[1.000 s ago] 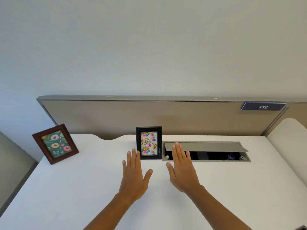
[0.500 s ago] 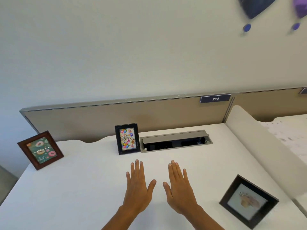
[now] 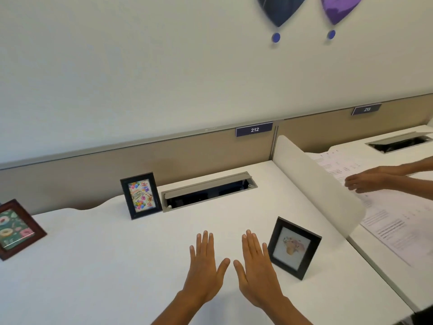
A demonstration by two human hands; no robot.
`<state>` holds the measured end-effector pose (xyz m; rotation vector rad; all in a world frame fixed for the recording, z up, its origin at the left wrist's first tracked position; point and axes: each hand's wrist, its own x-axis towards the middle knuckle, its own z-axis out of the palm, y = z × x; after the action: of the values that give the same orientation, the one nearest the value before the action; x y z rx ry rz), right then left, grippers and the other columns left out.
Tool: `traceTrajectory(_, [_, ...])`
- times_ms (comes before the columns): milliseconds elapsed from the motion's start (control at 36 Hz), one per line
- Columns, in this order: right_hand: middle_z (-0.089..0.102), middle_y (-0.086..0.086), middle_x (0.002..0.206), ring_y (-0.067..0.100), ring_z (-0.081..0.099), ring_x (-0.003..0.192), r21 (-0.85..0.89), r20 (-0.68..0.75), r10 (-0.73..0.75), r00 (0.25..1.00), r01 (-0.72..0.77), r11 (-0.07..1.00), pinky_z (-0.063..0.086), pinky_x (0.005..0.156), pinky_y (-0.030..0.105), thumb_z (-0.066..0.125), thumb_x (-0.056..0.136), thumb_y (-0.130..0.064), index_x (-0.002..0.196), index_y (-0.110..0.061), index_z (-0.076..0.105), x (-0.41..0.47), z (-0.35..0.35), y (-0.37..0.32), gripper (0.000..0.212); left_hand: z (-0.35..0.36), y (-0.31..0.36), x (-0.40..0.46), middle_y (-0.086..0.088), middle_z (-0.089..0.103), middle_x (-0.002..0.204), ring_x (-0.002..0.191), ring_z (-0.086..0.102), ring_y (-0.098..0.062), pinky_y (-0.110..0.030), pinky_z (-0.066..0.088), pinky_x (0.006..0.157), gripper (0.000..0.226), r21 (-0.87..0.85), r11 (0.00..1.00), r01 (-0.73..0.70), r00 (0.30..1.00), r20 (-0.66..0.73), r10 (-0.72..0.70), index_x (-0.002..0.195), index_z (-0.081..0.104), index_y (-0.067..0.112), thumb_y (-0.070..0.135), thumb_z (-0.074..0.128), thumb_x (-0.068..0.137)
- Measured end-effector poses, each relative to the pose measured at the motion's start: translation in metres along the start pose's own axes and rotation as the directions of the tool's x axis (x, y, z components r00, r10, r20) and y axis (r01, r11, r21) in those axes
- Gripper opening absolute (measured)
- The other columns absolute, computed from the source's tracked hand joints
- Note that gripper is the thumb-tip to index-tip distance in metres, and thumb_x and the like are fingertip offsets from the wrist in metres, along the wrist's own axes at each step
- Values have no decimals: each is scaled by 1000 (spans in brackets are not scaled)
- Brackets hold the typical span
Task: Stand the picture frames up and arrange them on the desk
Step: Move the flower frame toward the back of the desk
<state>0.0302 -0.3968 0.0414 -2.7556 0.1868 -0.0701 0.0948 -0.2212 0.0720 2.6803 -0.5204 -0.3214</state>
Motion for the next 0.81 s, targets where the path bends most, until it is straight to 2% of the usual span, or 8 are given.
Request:
traceTrajectory(139, [-32,-10,177,6,-33,162,20,-14,61,998,-61,998,-27,130,33,19,112,-56,170,-23,-19,-21,-3,33,77,20,31,0,5,-29,170,159,-26,-20,-51,-10,131,87,-38,999,-29,998,52,31,165,-15,27,71,21,99])
traceTrajectory(250, [-29,-14,177,5,-29,163,56,-10,105,994,-104,993,-20,134,34,19,111,-56,171,-23,-15,-43,-5,56,77,35,52,0,4,-25,172,160,-23,-20,-49,-8,131,84,-103,994,-28,995,94,38,165,-13,25,65,28,103])
traceTrajectory(417, [-17,-15,178,2,-17,165,118,-7,184,983,-182,976,-21,127,20,33,115,-49,172,-23,-8,-73,-8,84,75,59,65,5,3,-21,173,161,-18,-20,-46,-7,131,84,-122,992,-13,992,126,28,166,-11,27,66,28,103])
traceTrajectory(556, [-17,-28,169,-8,-24,154,155,16,261,965,-261,953,-8,128,21,33,114,-51,169,-37,0,-88,-18,105,66,78,67,13,5,-20,174,161,-17,-19,-41,-10,127,84,-167,985,-36,990,129,58,166,-11,26,66,29,103])
traceTrajectory(611, [1,-24,173,2,-2,163,176,2,311,951,-306,936,4,129,23,38,114,-47,170,-35,17,-92,-25,111,61,81,70,16,5,-18,174,161,-17,-18,-36,-12,125,83,-193,980,-45,990,126,70,166,-10,25,63,31,105])
traceTrajectory(667, [36,-17,170,11,34,161,249,-51,398,916,-375,893,24,126,25,47,114,-41,164,-30,46,-95,-33,116,51,82,73,20,4,-17,175,161,-17,-17,-36,-11,126,81,-232,971,-52,986,139,86,166,-9,23,60,31,107])
traceTrajectory(750, [80,-5,126,22,75,113,349,-98,510,854,-450,822,58,93,28,52,114,-34,131,-23,77,-90,-45,127,33,81,80,27,3,-10,176,163,-9,-18,-39,-4,130,78,-309,951,-28,977,190,91,166,-8,23,52,36,109])
traceTrajectory(806, [83,0,93,23,76,84,439,-104,572,814,-479,760,61,72,36,51,114,-30,108,-15,80,-81,-53,135,33,77,88,33,4,-1,177,163,4,-19,-40,9,133,77,-382,924,16,974,216,73,167,-3,24,46,43,109])
